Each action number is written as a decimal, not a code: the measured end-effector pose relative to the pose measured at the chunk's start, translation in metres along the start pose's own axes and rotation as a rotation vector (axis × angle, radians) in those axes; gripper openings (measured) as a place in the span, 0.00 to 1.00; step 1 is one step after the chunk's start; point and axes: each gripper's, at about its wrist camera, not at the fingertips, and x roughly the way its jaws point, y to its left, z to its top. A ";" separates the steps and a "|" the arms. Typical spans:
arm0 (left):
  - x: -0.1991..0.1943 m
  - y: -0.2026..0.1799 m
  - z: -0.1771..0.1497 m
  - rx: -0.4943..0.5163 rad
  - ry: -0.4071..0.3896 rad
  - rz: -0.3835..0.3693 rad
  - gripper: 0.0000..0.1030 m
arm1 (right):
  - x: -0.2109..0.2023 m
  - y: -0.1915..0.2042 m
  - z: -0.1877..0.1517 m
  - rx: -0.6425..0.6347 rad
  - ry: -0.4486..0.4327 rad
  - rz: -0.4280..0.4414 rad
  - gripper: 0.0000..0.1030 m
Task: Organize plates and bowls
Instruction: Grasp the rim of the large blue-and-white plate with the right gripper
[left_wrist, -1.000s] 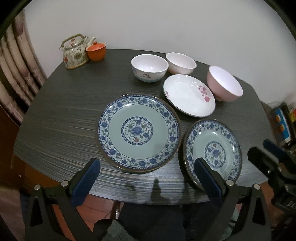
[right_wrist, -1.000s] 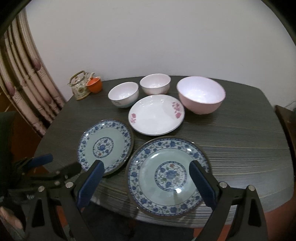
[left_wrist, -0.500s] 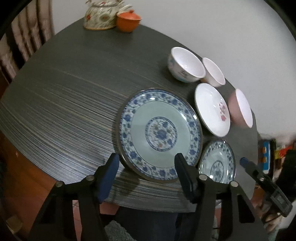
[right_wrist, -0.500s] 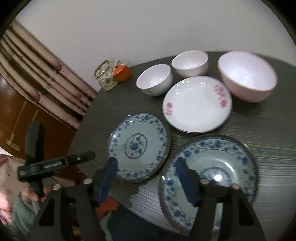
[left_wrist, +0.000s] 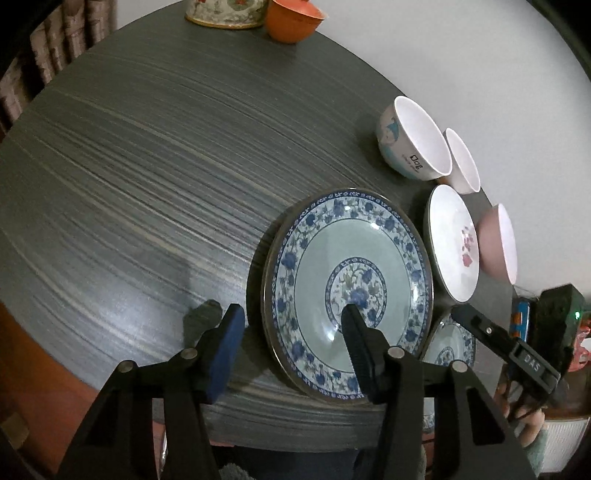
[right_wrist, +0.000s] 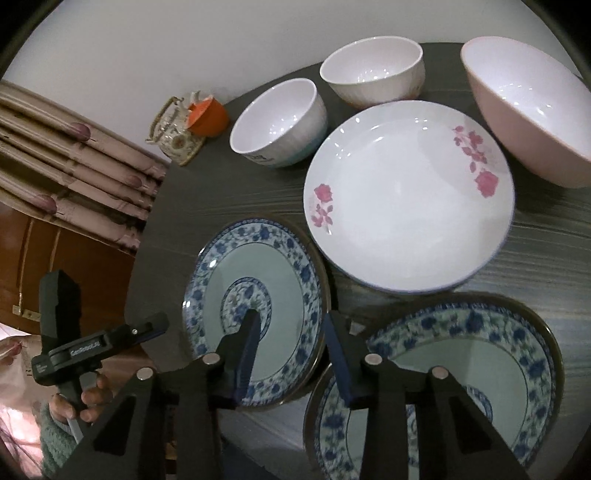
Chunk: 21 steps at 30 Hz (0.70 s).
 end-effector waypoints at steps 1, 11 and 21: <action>0.002 0.001 0.001 -0.002 0.002 0.000 0.47 | 0.003 -0.001 0.003 0.001 0.005 -0.005 0.35; 0.024 0.007 0.009 -0.008 0.045 0.002 0.40 | 0.033 -0.007 0.020 0.007 0.048 -0.016 0.25; 0.039 0.011 0.015 0.011 0.075 0.015 0.25 | 0.047 -0.010 0.026 -0.003 0.069 -0.011 0.17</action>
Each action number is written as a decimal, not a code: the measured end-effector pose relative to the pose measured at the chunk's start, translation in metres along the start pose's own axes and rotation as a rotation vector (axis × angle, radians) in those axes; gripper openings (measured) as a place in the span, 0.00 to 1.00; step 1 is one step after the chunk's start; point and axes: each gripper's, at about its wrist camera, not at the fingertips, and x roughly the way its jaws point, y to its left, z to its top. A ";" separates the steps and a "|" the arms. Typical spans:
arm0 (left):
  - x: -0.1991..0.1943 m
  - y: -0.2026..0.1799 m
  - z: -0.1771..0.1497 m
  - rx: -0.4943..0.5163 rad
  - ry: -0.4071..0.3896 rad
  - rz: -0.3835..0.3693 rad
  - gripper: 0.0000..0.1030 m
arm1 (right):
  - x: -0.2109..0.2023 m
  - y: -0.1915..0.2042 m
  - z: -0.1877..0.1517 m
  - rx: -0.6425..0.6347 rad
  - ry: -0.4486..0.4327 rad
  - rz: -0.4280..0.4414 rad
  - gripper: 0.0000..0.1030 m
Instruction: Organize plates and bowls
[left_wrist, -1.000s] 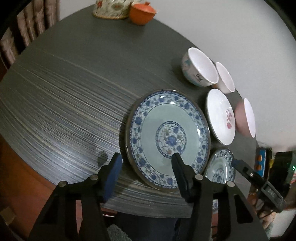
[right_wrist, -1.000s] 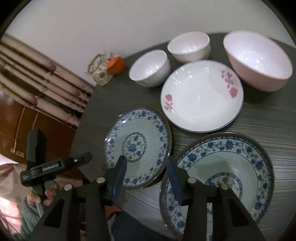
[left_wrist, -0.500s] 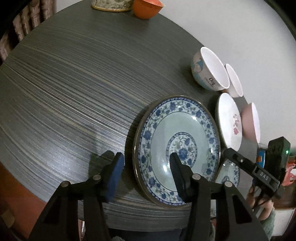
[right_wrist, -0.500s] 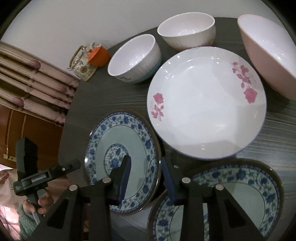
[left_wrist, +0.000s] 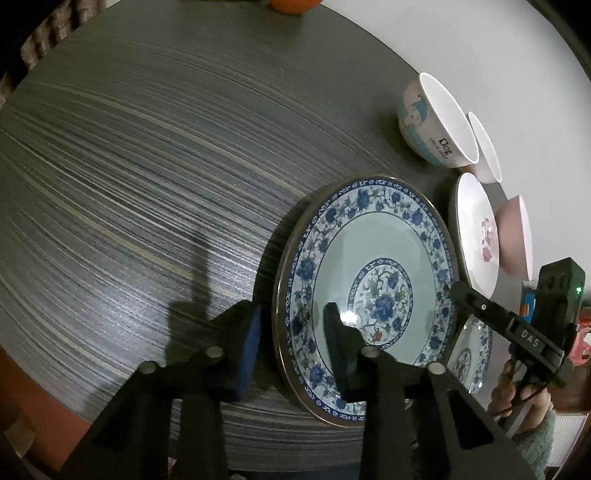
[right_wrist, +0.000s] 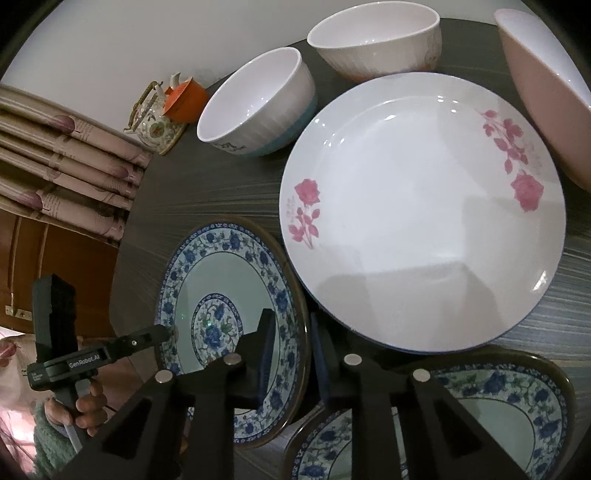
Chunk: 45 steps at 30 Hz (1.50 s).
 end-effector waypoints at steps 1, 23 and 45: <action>0.001 0.000 0.001 0.002 0.003 -0.002 0.21 | 0.001 0.000 0.000 0.002 0.002 -0.001 0.15; -0.023 0.020 -0.001 0.100 -0.092 0.102 0.18 | -0.001 0.025 -0.050 0.020 -0.030 0.009 0.09; -0.023 0.026 -0.005 0.129 -0.110 0.167 0.56 | 0.016 0.040 -0.054 0.012 -0.005 -0.012 0.13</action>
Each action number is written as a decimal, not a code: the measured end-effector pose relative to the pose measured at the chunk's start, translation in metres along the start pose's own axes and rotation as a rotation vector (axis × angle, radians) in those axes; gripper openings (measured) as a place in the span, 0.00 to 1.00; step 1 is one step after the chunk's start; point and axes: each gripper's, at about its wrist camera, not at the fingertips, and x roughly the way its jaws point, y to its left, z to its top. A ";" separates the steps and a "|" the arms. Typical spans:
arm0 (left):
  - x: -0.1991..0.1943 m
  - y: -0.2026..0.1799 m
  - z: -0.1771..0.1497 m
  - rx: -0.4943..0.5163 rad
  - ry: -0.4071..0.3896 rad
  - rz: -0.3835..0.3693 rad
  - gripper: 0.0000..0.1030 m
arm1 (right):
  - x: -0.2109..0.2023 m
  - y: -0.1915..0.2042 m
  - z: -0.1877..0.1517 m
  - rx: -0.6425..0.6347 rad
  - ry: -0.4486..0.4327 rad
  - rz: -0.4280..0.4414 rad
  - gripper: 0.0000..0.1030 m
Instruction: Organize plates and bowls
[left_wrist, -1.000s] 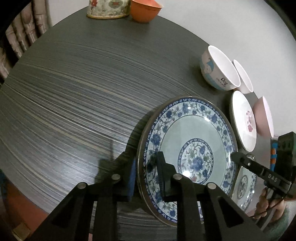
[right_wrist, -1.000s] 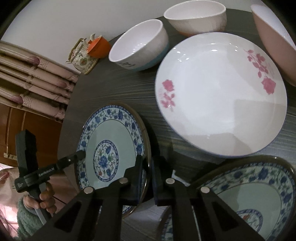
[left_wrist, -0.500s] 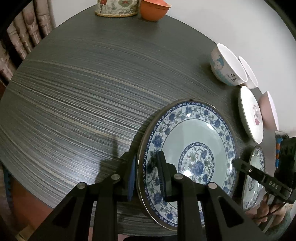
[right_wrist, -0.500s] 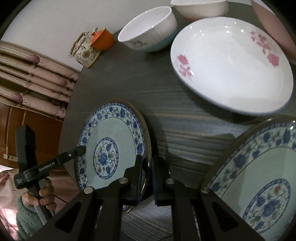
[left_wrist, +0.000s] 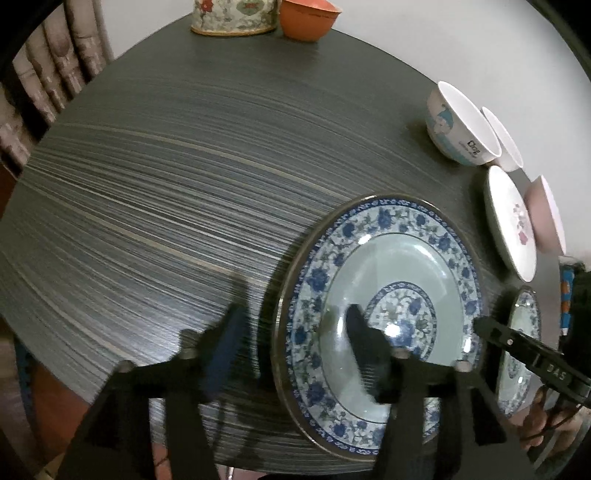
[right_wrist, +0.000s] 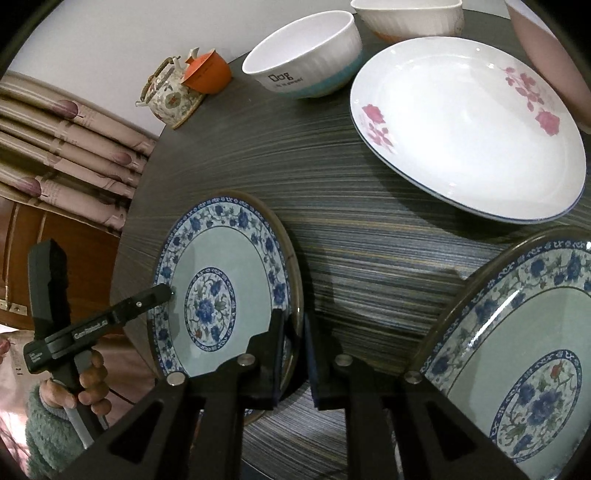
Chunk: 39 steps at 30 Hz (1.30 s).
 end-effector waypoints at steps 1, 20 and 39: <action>-0.002 0.000 0.000 -0.001 -0.006 -0.001 0.57 | -0.001 0.000 0.000 -0.001 -0.001 -0.001 0.13; -0.062 -0.073 -0.020 0.098 -0.115 -0.143 0.68 | -0.076 -0.023 -0.034 -0.055 -0.072 -0.062 0.23; -0.048 -0.184 -0.084 0.209 -0.155 -0.214 0.69 | -0.167 -0.089 -0.086 -0.001 -0.283 -0.200 0.23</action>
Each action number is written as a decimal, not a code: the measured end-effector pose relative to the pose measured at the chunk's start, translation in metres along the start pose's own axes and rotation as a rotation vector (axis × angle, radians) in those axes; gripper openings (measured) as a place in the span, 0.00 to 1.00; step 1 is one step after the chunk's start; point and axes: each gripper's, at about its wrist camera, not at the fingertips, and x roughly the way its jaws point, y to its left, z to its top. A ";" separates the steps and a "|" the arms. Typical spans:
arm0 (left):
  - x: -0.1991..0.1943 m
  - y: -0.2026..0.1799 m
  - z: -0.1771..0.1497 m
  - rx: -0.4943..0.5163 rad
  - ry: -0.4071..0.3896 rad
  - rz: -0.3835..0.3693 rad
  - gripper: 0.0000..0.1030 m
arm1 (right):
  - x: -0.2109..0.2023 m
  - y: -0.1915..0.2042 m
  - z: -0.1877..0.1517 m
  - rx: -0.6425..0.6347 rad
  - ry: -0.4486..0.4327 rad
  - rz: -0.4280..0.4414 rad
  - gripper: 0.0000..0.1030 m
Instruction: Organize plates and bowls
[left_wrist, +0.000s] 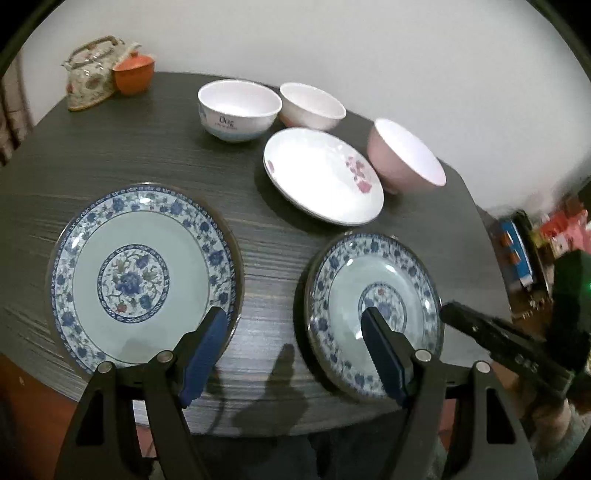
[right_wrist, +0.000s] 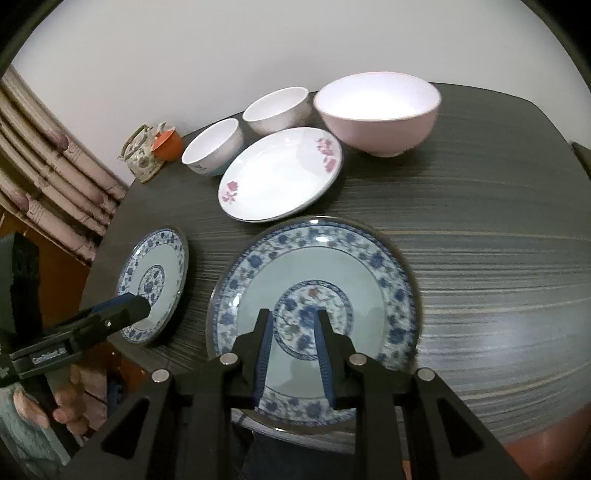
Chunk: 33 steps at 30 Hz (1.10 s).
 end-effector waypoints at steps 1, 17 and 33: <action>0.003 -0.002 -0.001 -0.006 -0.005 0.004 0.69 | -0.001 -0.001 -0.002 -0.001 -0.003 -0.005 0.23; 0.033 -0.013 -0.013 0.006 0.086 -0.023 0.69 | 0.001 -0.044 0.004 0.075 0.009 0.032 0.40; 0.067 -0.003 0.004 -0.186 0.279 -0.171 0.65 | 0.021 -0.099 0.006 0.246 0.087 0.095 0.39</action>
